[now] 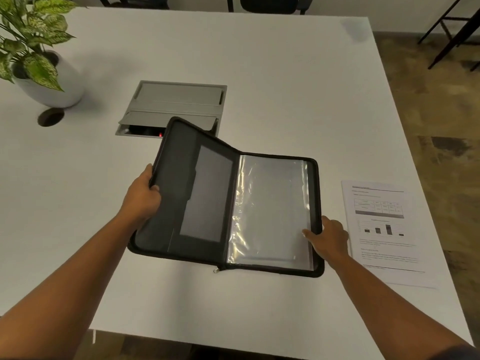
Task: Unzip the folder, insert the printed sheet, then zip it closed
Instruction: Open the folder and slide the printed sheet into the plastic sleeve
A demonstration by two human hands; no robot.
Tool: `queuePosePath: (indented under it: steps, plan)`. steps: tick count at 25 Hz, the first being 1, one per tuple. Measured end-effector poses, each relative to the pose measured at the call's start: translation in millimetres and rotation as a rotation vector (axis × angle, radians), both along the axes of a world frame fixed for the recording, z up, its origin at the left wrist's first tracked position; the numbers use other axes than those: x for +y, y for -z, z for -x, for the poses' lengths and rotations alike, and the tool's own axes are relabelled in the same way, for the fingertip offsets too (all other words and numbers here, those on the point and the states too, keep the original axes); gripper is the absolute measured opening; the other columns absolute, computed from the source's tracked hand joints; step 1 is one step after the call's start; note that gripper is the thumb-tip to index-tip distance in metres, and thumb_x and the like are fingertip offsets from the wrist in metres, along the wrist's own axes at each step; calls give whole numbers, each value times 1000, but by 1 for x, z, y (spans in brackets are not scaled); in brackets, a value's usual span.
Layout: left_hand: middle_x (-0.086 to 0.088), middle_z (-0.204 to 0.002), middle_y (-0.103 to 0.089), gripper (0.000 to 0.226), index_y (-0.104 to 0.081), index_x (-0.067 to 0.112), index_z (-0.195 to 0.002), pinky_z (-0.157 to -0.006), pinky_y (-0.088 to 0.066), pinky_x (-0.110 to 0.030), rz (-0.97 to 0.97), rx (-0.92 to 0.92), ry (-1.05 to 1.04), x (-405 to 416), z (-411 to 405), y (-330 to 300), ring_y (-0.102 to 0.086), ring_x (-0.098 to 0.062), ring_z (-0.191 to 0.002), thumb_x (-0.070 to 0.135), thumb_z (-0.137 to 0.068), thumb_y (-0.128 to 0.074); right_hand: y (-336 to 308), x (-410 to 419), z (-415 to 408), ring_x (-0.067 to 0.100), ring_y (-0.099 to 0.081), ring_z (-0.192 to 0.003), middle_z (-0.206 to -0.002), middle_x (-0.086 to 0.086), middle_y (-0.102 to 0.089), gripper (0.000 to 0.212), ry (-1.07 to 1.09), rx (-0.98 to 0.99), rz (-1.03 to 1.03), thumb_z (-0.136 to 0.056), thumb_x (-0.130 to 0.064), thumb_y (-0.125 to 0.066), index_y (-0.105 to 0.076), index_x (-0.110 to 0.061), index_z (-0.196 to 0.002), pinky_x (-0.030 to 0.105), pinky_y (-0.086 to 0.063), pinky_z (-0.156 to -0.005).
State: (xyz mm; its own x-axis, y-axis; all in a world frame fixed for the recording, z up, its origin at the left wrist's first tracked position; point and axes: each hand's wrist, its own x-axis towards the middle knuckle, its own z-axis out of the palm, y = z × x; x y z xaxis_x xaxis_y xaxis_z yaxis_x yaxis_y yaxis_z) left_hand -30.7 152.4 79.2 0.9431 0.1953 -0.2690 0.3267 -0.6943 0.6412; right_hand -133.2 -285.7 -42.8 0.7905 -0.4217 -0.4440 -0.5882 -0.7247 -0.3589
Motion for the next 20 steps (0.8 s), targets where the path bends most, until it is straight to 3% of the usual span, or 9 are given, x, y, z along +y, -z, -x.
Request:
queuePosePath:
  steps: [2, 6, 9, 12, 15, 20]
  plan:
    - [-9, -159, -37, 61, -19, 20, -160, -115, -36, -44, -12, 24, -13, 9, 5, 19, -40, -34, -142, 7, -104, -40, 0, 0, 2, 35, -48, -128, -141, 15, -49, 81, 10, -40, -47, -82, -54, -70, -41, -10, -144, 46, -43, -103]
    - [-13, -158, -38, 60, -17, 19, -160, -116, -35, -52, -17, 90, -63, 12, 11, 53, -40, -39, -141, 8, -105, -39, 0, -5, 7, 34, -53, -120, -134, 14, -52, 78, 36, -33, -22, -81, -55, -71, -45, -9, -138, 45, -47, -97]
    - [-20, -150, -40, 65, -23, 12, -157, -112, -39, -55, -44, 143, -44, 4, 12, 75, -45, -44, -133, 16, -101, -55, -1, -16, 13, 27, -56, -101, -120, 13, -56, 68, 54, -19, 45, -79, -58, -71, -52, -9, -121, 41, -48, -89]
    - [-19, -152, -29, 99, -18, 12, -156, -112, -38, -57, -109, 223, -32, -13, 17, 94, -40, -47, -134, 43, -84, -78, -1, -27, 20, 21, -50, -90, -110, 11, -56, 65, 50, -11, 98, -76, -62, -72, -52, -10, -110, 37, -48, -83]
    - [-20, -158, -20, 135, -4, 11, -158, -112, -34, -59, -260, 268, 9, -29, 23, 112, -31, -48, -140, 70, -64, -80, 0, -35, 23, 21, -50, -88, -106, 10, -54, 62, 47, -23, 115, -74, -61, -75, -51, -11, -104, 36, -48, -82]
    - [-16, -165, -11, 143, 0, 9, -158, -118, -28, -57, -326, 290, 70, -40, 32, 133, -17, -42, -150, 87, -59, -66, -1, -40, 24, 22, -51, -91, -108, 11, -53, 59, 33, -25, 110, -75, -58, -75, -52, -12, -104, 35, -48, -82]
